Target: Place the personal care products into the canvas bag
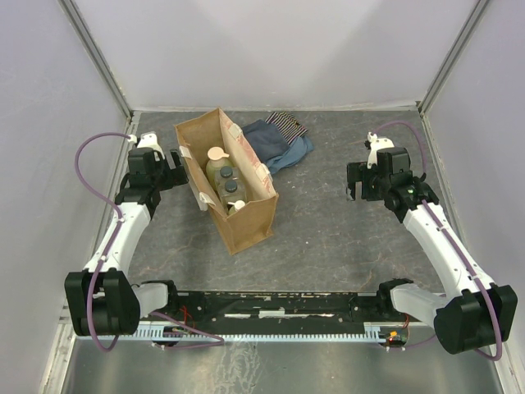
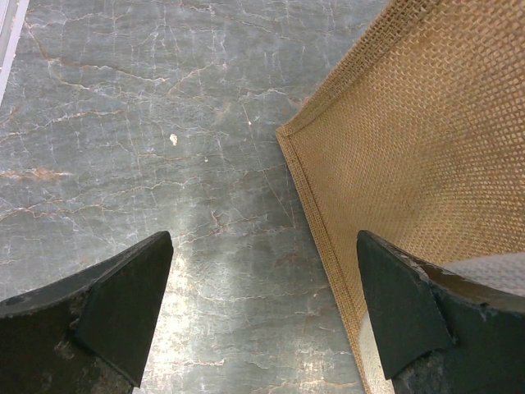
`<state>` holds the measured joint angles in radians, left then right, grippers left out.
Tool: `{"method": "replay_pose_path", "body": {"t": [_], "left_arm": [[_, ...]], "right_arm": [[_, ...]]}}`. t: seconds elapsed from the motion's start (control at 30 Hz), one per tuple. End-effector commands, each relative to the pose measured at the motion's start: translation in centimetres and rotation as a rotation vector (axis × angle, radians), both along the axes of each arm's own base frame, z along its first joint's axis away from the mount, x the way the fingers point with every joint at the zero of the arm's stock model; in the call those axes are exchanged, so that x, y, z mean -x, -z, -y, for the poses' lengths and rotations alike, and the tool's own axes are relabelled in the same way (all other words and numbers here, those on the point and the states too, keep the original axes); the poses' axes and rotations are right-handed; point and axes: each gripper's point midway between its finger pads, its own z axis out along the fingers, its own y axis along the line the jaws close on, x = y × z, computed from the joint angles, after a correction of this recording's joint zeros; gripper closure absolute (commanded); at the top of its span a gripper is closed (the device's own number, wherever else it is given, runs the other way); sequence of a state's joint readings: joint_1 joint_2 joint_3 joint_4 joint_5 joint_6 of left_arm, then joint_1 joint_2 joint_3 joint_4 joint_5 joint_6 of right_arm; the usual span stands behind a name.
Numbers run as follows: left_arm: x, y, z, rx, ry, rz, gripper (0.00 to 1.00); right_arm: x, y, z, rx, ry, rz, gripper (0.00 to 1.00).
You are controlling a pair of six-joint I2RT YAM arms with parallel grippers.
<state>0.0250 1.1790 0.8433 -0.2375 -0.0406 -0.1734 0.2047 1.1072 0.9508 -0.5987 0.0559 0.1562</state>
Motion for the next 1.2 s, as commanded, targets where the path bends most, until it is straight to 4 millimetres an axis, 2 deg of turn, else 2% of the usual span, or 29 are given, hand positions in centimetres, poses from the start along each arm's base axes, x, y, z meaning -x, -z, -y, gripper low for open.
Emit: {"method": "replay_pose_path", "body": {"t": [0.0, 1.17], "left_arm": [[-0.84, -1.80, 0.20, -0.020, 0.040, 0.050, 0.01], [-0.87, -1.52, 0.25, -0.015, 0.041, 0.036, 0.00]], "right_arm": [[-0.59, -1.07, -0.11, -0.008, -0.010, 0.041, 0.00], [-0.58, -1.24, -0.28, -0.011, -0.021, 0.041, 0.00]]}}
